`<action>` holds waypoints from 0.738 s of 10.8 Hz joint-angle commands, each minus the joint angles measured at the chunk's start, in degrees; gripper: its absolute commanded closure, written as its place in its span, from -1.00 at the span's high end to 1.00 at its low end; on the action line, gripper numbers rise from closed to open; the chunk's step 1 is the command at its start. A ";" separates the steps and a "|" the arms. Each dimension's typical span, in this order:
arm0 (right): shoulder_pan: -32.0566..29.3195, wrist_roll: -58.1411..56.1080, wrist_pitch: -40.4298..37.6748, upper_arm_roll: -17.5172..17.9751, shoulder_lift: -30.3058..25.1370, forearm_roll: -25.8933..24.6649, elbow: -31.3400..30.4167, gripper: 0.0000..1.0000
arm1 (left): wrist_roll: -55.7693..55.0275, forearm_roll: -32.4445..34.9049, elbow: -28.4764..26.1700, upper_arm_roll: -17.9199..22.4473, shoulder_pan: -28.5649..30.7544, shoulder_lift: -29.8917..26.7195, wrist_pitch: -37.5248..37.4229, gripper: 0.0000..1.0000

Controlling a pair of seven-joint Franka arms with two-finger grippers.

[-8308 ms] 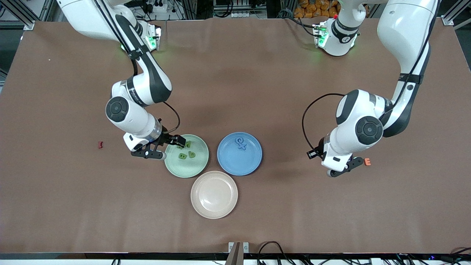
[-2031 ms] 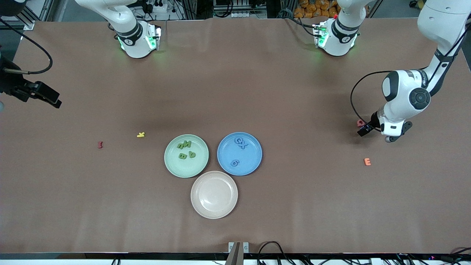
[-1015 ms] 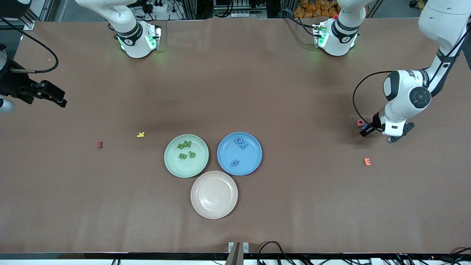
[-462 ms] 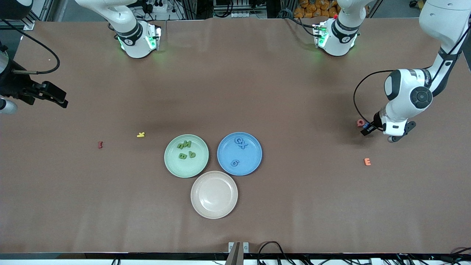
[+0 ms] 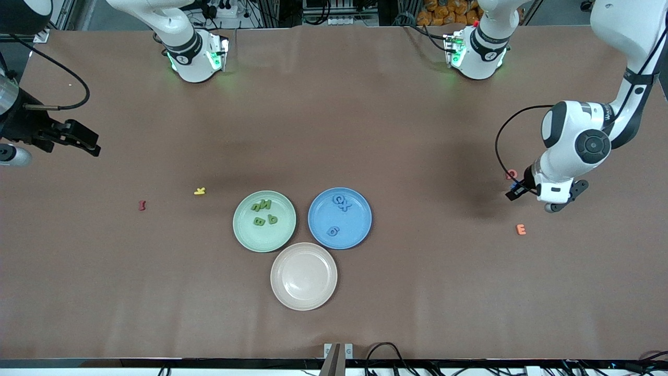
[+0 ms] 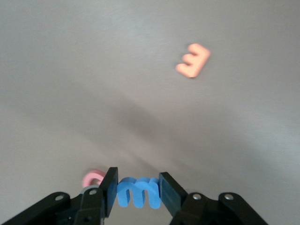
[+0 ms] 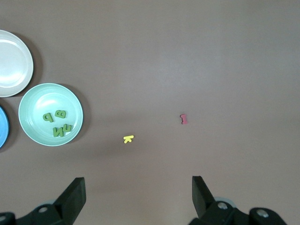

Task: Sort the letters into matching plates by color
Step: 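Carry the m with the left gripper to the blue plate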

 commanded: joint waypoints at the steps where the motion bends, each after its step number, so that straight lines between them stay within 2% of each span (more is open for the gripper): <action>1: 0.07 -0.56 0.50 0.00 0.39 0.42 -0.06 1.00 | -7.14 1.25 4.76 -0.54 -5.59 0.35 -2.41 -1.00; 3: 0.07 -0.56 0.50 0.00 0.48 0.25 -0.06 1.00 | -11.62 1.08 7.04 -0.54 -10.25 1.23 -2.41 -1.00; 8: 0.07 -0.47 0.76 0.00 0.65 0.16 -0.06 1.00 | -23.05 -4.19 12.76 -0.54 -21.58 1.67 -4.35 -1.00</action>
